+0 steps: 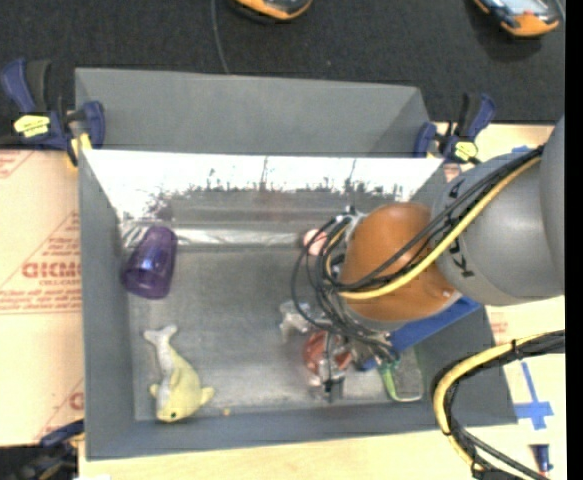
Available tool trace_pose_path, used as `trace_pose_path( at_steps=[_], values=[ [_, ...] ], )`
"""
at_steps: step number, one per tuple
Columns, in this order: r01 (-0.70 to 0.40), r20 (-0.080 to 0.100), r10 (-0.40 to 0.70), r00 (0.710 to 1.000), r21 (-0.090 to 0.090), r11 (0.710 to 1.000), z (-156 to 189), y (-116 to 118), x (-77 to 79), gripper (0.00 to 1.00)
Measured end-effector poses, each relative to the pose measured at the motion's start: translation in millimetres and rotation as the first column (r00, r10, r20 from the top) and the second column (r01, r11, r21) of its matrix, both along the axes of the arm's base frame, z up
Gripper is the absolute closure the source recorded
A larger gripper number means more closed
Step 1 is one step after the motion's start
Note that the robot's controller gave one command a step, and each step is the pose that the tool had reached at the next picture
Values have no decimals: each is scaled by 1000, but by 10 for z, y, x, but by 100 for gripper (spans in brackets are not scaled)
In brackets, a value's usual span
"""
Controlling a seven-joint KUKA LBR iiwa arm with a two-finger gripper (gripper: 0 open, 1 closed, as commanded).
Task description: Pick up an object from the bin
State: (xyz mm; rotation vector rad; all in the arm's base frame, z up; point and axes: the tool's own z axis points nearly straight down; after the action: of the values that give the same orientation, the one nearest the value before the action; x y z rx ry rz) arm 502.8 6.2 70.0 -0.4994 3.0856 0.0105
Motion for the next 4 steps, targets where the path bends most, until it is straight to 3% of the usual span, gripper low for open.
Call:
trace_pose_path(
  at_steps=[1, 3, 4],
  values=[
    [0, 0, 0, 1000, 0, 1000, 3, -1, 0, 0],
    [98, 2, -98, 995, 0, 995, 1442, -800, 238, 0],
    [341, 2, -341, 940, 5, 940, 959, -738, 109, 0]
  ],
)
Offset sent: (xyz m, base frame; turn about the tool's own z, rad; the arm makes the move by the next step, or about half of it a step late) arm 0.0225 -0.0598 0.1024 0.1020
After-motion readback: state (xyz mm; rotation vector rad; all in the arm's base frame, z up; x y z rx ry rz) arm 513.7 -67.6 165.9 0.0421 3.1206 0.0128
